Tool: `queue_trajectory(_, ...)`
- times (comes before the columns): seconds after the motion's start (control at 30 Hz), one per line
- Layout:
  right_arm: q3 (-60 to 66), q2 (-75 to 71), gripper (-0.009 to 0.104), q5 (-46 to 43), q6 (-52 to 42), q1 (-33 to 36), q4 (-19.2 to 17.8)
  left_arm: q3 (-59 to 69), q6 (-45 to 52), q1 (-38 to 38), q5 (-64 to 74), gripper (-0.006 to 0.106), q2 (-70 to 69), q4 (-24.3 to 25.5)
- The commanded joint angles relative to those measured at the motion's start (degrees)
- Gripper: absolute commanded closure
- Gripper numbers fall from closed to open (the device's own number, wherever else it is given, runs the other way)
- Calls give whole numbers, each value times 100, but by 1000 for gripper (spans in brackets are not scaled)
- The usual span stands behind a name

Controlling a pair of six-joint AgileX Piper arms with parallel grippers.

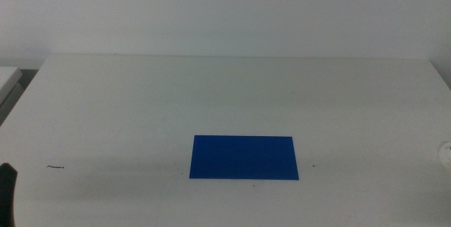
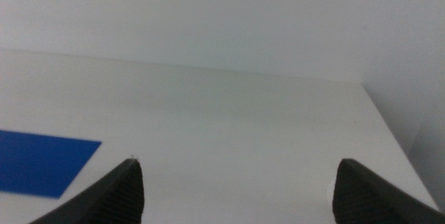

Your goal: Use one arm to grab the shoe from the table and place it on the mat.

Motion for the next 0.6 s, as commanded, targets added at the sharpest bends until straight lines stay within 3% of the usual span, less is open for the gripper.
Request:
queue_trajectory(0.0,-5,-29,2,171,-10,-44,6,-1,-7,2,-70,7,-22,0)
queue_trajectory(0.1,-804,58,2,1261,-10,-44,6,-1,-7,2,-70,7,-22,0)
queue_trajectory(0.37,-3225,1867,2,2318,-70,-44,-458,-1,-7,2,-70,7,-22,0)
queue_trajectory(0.47,-3985,2750,2,2843,-70,-44,-367,-1,-7,2,-70,7,-22,0)
queue_trajectory(0.57,-4634,3563,2,3945,-78,-44,-300,-1,-7,2,-70,7,-22,0)
